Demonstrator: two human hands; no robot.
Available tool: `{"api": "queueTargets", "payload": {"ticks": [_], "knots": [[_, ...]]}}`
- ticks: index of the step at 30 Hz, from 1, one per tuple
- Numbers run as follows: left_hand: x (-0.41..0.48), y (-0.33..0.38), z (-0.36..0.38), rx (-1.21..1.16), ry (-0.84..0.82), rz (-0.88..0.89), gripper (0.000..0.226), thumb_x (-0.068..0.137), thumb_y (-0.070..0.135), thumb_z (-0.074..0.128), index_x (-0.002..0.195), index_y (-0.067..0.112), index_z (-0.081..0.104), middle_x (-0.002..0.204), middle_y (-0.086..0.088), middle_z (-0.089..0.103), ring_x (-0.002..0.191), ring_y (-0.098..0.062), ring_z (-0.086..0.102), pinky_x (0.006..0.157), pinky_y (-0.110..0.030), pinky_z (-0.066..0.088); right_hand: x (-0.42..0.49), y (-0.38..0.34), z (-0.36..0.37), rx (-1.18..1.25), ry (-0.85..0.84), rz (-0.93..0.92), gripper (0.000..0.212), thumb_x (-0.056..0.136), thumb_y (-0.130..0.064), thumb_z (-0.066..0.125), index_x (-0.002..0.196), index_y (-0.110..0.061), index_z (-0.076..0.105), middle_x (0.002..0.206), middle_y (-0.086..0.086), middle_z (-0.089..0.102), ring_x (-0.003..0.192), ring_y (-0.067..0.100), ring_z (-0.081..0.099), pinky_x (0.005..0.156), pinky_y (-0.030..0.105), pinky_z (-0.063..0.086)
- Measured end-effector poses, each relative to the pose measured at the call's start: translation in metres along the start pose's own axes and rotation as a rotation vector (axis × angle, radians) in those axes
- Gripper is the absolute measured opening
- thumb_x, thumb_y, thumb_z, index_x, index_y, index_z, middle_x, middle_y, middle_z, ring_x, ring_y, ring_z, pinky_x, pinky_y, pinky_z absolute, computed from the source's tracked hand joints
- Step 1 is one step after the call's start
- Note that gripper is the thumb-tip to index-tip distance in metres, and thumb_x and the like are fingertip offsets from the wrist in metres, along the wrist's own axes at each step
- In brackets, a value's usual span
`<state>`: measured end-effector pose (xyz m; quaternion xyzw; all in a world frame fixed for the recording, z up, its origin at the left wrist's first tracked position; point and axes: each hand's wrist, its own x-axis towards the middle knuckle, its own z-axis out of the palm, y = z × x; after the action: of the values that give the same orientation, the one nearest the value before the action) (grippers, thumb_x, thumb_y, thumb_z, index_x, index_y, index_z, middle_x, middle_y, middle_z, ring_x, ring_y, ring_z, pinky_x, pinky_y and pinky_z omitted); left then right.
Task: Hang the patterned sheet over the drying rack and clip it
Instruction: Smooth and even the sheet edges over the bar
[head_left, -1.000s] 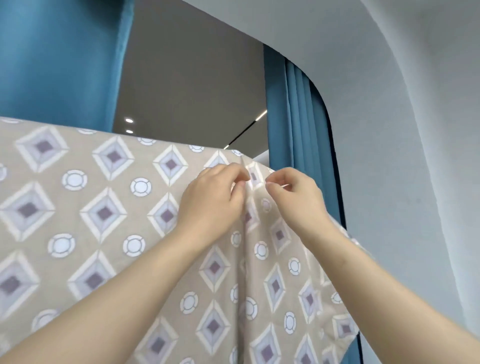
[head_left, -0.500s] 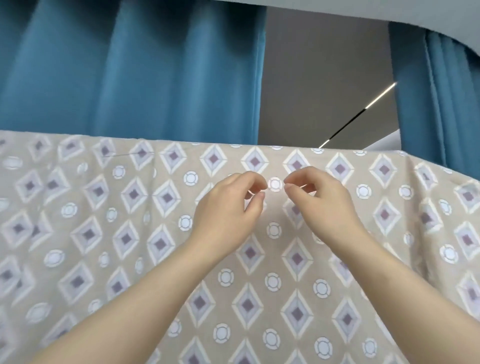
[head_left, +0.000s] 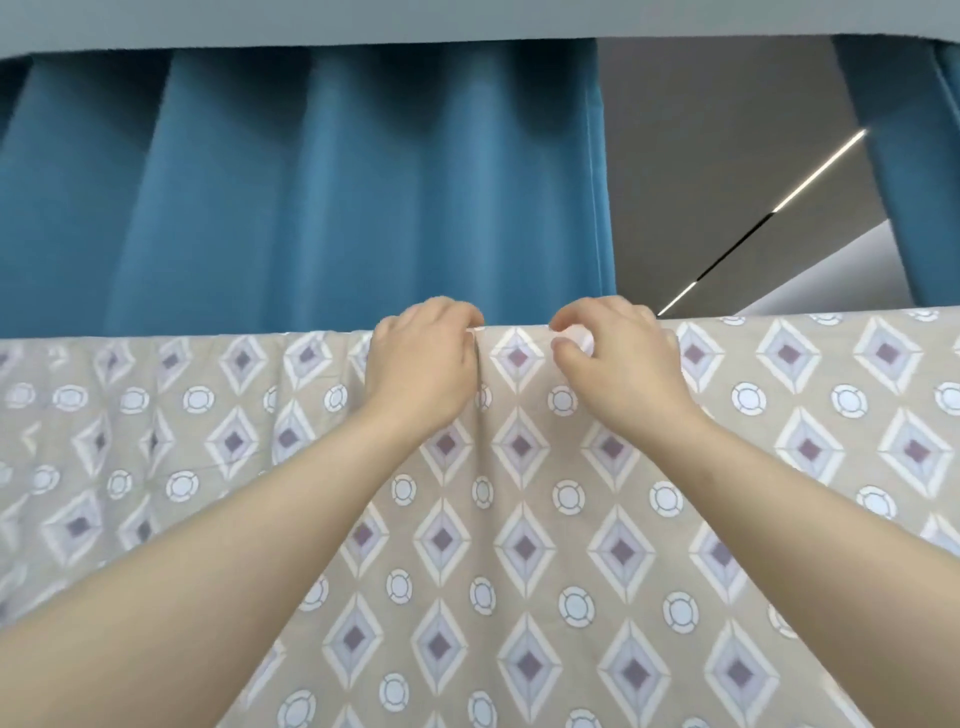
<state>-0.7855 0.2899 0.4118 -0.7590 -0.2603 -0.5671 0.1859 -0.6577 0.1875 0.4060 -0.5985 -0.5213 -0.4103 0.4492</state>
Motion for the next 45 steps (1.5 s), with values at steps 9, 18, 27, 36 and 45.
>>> {"api": "queueTargets", "payload": {"ticks": [9, 18, 27, 36, 45], "knots": [[0.039, -0.019, 0.014, 0.057, -0.194, -0.123, 0.035, 0.098, 0.019, 0.026, 0.125, 0.022, 0.049, 0.127, -0.001, 0.055, 0.114, -0.024, 0.05, 0.104, -0.04, 0.025, 0.042, 0.015, 0.03, -0.151, -0.153, 0.016, 0.036, 0.095, -0.025, 0.032, 0.125, -0.026, 0.051, 0.123, -0.001, 0.059, 0.117, 0.023, 0.047, 0.1, 0.035, 0.023], [0.04, -0.028, 0.047, 0.031, -0.026, -0.071, 0.033, 0.101, 0.032, 0.026, 0.107, 0.016, 0.054, 0.107, -0.004, 0.06, 0.105, -0.026, 0.049, 0.088, -0.035, 0.028, 0.041, 0.028, 0.053, -0.375, -0.036, -0.038, 0.039, 0.099, -0.042, 0.022, 0.11, -0.021, 0.053, 0.106, 0.002, 0.054, 0.106, 0.024, 0.043, 0.096, 0.034, 0.022], [0.043, -0.041, 0.045, -0.227, 0.007, -0.107, 0.031, 0.099, 0.034, 0.034, 0.102, 0.026, 0.064, 0.098, 0.006, 0.066, 0.092, -0.015, 0.044, 0.097, -0.031, 0.027, 0.048, 0.027, 0.055, -0.268, -0.04, -0.036, 0.036, 0.099, -0.039, 0.026, 0.113, -0.029, 0.058, 0.107, -0.003, 0.058, 0.107, 0.02, 0.044, 0.093, 0.033, 0.019], [0.047, -0.047, 0.039, -0.075, 0.091, 0.019, 0.028, 0.101, 0.023, 0.033, 0.099, 0.01, 0.058, 0.096, -0.005, 0.063, 0.094, -0.027, 0.053, 0.082, -0.034, 0.032, 0.049, 0.022, 0.054, -0.316, 0.002, -0.005, 0.037, 0.099, -0.041, 0.023, 0.09, -0.023, 0.054, 0.088, -0.005, 0.049, 0.094, 0.021, 0.04, 0.09, 0.035, 0.022], [0.046, -0.036, 0.054, -0.16, 0.062, 0.055, 0.022, 0.098, 0.026, 0.037, 0.099, 0.022, 0.06, 0.103, 0.005, 0.065, 0.102, -0.021, 0.053, 0.083, -0.033, 0.028, 0.043, 0.037, 0.057, -0.312, 0.033, -0.015, 0.036, 0.1, -0.037, 0.024, 0.111, -0.026, 0.057, 0.107, -0.003, 0.057, 0.109, 0.021, 0.043, 0.096, 0.031, 0.017]]}}
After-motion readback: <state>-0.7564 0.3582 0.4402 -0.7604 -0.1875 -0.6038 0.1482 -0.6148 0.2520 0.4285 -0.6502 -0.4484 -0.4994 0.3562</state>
